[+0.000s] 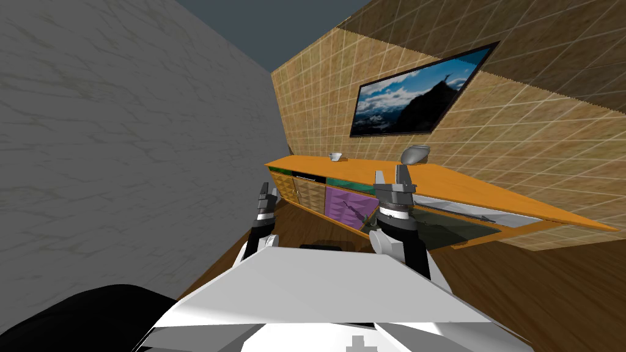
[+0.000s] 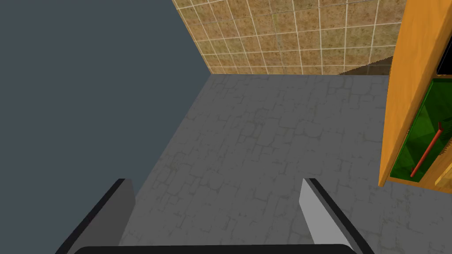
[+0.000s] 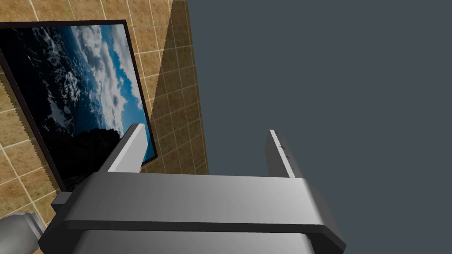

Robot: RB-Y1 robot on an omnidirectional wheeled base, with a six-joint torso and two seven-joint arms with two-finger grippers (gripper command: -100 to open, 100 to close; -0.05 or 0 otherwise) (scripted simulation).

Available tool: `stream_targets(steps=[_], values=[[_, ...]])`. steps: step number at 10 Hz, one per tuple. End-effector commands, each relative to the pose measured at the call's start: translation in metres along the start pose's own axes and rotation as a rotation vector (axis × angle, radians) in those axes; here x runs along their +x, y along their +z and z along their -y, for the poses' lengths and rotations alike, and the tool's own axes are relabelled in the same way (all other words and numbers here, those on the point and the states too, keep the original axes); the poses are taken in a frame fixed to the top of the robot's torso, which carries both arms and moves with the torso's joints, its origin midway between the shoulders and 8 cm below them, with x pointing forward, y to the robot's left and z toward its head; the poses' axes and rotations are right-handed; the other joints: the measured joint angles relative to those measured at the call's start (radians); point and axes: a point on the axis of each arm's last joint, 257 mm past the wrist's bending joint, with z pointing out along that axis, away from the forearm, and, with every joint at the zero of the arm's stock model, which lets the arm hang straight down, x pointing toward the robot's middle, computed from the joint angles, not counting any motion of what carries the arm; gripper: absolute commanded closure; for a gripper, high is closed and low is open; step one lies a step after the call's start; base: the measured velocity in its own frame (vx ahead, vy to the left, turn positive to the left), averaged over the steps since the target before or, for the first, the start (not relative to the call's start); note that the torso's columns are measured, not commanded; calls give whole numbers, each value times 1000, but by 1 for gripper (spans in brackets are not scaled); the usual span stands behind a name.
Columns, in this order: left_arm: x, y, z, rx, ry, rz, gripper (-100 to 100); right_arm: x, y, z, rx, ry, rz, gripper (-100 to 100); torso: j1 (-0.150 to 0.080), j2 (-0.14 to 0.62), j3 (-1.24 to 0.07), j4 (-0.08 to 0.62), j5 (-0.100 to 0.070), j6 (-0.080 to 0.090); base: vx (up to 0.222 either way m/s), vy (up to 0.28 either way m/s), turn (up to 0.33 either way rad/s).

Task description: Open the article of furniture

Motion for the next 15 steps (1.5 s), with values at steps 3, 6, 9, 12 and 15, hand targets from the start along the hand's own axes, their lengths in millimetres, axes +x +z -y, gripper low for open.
stream_targets(steps=[3,6,9,12,15], values=[[0,0,0,0,0,0,0,0,0,0,0,0,0,0,0,175,-351,176,0,0,0,0,0],[0,0,0,0,0,0,0,0,0,0,0,0,0,0,0,396,-792,396,0,0,0,0,0],[0,0,0,0,0,0,0,0,0,0,0,0,0,0,0,618,-1234,617,0,0,0,0,0],[0,0,0,0,0,0,0,18,0,7,19,-69,-92,-100,1,734,-1471,734,0,0,19,16,5],[0,0,0,0,0,0,0,40,-2,19,44,-174,-189,-100,0,737,-1476,738,0,0,44,34,9]])
